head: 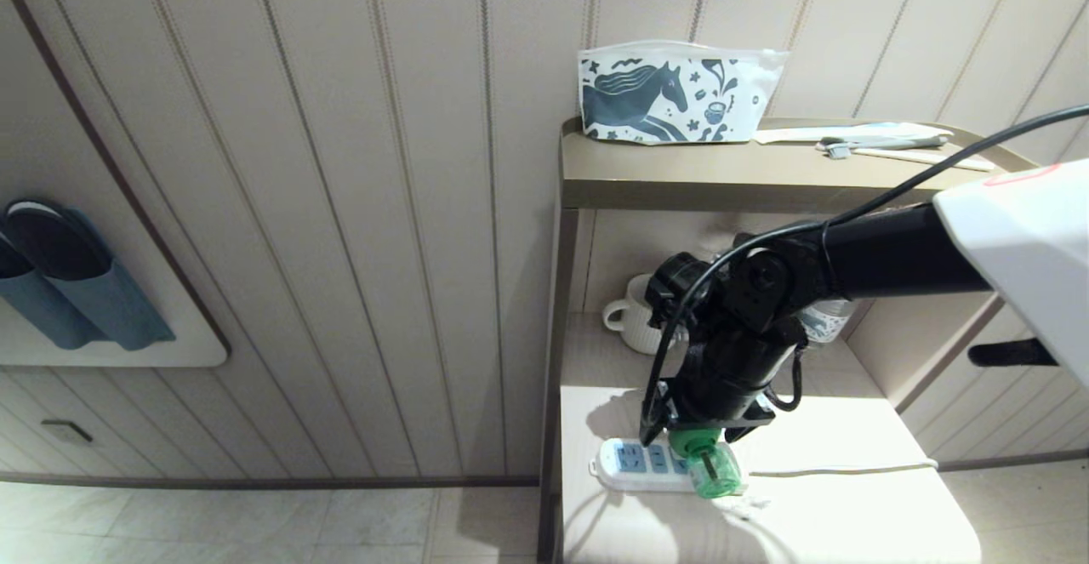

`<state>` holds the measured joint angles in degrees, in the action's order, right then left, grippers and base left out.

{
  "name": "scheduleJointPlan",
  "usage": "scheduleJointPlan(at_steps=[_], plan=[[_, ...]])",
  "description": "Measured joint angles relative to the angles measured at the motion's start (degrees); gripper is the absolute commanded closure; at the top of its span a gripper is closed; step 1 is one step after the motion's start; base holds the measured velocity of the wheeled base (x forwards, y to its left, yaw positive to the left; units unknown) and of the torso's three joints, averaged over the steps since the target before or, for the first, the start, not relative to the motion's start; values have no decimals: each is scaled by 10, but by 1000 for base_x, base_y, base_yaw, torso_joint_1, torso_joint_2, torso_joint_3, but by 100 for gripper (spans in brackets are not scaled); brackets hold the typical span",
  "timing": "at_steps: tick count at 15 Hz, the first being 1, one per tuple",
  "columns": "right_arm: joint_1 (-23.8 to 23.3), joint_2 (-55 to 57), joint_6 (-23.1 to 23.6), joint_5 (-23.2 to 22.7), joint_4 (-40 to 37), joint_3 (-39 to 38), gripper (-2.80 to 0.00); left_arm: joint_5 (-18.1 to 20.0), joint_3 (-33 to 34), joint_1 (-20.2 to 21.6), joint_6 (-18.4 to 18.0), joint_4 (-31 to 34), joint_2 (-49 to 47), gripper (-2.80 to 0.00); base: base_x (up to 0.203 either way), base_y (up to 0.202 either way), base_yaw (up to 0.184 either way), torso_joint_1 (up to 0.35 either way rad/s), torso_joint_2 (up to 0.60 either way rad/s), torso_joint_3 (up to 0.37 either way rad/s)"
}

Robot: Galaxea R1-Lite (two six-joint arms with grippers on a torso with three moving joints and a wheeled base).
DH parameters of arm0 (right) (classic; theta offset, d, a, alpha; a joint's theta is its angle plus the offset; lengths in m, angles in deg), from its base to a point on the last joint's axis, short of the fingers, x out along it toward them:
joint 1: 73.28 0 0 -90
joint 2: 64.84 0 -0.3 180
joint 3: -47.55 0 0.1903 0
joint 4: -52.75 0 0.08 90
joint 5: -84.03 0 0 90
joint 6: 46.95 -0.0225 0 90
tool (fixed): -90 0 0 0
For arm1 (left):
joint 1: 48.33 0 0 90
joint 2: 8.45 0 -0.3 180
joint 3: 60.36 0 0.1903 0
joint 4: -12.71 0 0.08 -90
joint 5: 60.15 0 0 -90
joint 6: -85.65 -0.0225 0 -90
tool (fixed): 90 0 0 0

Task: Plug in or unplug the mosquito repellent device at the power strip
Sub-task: Hold the socket with your left hand and unplug it with your right hand

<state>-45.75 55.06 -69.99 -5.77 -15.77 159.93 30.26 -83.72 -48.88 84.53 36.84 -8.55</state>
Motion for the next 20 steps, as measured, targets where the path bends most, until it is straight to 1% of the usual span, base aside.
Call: scheduleJointPlan(at_steps=[1, 3, 6, 11, 20], plan=[[0, 3, -5, -1, -11, 9, -280, 0, 0, 0, 0, 0, 0, 0, 0, 0, 0, 0, 0, 0], [-1, 12, -31, -1, -38, 29, -280, 0, 0, 0, 0, 0, 0, 0, 0, 0, 0, 0, 0, 0], [-2, 20, -43, -1, -42, 32, -280, 0, 0, 0, 0, 0, 0, 0, 0, 0, 0, 0, 0, 0], [-6, 27, -78, -2, -42, 34, -280, 0, 0, 0, 0, 0, 0, 0, 0, 0, 0, 0, 0, 0], [-6, 31, -79, -3, -39, 36, -280, 0, 0, 0, 0, 0, 0, 0, 0, 0, 0, 0, 0, 0]])
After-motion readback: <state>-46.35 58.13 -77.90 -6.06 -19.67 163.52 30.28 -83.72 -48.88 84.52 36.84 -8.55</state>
